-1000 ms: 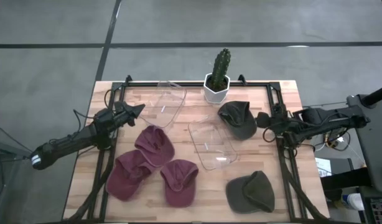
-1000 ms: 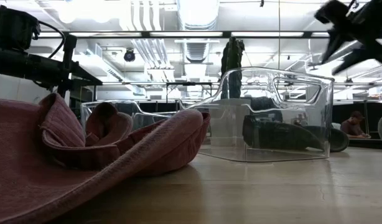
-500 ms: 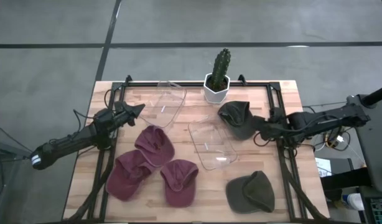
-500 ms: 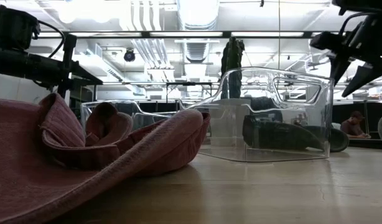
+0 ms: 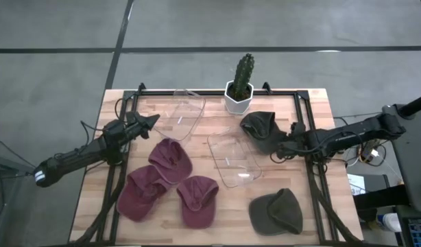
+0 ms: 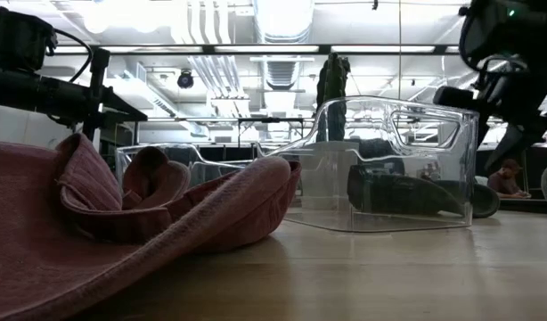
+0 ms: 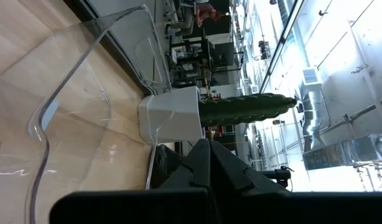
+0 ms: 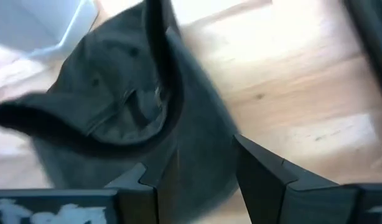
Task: Pick & Place hat
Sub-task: Put the top black cap into the bottom transparent bin
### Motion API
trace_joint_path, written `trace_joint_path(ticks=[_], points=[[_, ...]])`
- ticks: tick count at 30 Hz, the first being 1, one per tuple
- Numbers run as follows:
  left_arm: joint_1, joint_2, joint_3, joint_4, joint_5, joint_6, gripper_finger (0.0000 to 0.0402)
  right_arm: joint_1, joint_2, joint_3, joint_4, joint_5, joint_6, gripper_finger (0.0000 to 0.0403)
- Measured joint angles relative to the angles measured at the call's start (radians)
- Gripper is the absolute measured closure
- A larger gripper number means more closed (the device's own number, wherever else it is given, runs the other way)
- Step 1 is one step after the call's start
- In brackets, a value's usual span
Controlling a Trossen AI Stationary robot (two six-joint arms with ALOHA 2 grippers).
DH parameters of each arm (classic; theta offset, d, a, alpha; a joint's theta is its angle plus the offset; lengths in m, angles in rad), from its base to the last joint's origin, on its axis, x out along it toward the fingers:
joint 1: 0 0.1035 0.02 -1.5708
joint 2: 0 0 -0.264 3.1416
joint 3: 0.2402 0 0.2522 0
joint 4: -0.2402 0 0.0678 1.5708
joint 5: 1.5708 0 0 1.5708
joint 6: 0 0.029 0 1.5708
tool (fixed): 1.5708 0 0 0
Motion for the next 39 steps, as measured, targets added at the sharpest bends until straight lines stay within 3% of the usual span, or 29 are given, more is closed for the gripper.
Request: trace_joint_path(ticks=[20,25,39], points=[[0.000,0.000,0.000,0.019,-0.005,0.002,0.0399,-0.029,0.198,-0.074,0.130,-0.058,0.016,0.0271],[0.000,0.000,0.000,0.019,-0.005,-0.002,0.0399,-0.029,0.211,-0.101,0.228,-0.063,0.002,0.0280],[0.000,0.000,0.000,0.020,-0.004,-0.016,0.0399,-0.028,0.155,-0.119,0.265,-0.085,-0.055,0.0314]])
